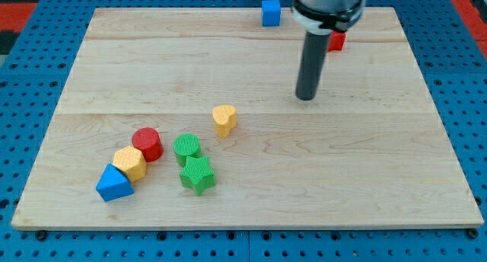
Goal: Push the yellow hexagon slightly up along with the blue triangle
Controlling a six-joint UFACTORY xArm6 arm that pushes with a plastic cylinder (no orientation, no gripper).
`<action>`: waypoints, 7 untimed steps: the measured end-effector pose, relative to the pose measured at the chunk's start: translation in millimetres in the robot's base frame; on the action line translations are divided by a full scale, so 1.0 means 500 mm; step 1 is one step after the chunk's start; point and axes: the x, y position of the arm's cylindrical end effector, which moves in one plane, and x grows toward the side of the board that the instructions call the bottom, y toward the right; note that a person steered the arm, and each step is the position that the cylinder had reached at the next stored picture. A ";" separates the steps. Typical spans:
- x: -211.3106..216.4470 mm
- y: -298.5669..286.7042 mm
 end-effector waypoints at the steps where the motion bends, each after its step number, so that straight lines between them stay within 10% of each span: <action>1: 0.000 -0.063; 5: 0.071 -0.566; 7: 0.305 -0.736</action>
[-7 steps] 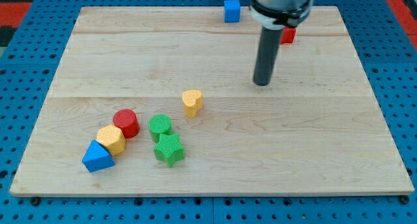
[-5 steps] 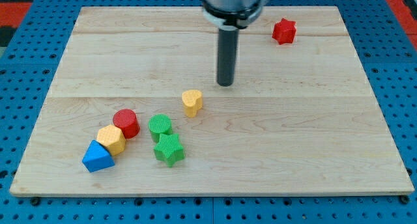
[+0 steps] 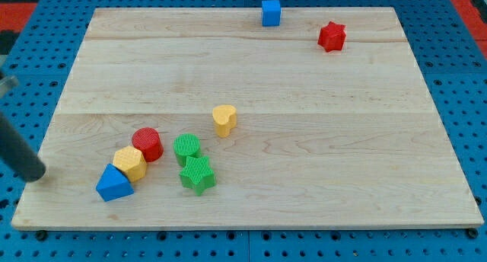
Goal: Push the yellow hexagon slightly up along with the blue triangle
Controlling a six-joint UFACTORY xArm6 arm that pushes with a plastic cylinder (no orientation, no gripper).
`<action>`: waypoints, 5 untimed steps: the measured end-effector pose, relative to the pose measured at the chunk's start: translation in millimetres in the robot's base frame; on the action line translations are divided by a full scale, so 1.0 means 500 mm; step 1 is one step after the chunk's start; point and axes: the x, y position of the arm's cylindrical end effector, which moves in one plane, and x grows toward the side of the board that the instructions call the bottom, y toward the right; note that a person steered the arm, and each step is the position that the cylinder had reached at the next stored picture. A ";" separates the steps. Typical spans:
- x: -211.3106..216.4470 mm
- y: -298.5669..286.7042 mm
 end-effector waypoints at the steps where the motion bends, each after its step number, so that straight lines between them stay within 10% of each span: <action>1: 0.063 0.042; 5: 0.019 0.270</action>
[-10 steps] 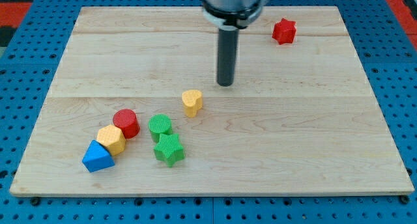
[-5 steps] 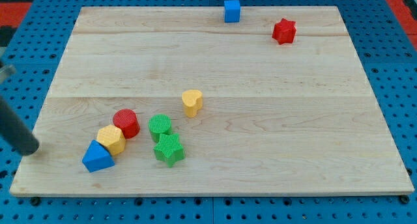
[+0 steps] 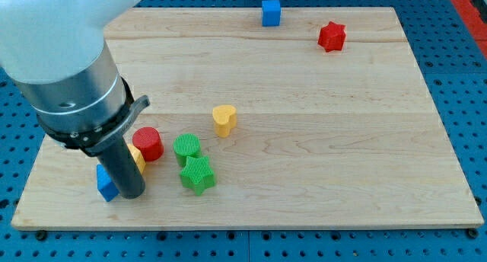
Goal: Push the yellow hexagon slightly up along with the blue triangle
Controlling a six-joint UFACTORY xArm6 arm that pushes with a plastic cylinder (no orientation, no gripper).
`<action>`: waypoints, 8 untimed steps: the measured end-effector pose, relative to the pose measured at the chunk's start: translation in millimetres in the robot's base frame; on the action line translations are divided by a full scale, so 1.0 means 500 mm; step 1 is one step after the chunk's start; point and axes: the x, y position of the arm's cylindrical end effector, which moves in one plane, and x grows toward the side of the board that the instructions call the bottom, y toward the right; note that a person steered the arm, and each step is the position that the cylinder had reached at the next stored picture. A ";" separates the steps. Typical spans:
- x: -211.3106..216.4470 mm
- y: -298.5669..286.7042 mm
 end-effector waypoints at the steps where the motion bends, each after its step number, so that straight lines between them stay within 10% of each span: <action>1: 0.033 -0.014; 6: -0.133 -0.071; 8: -0.001 -0.119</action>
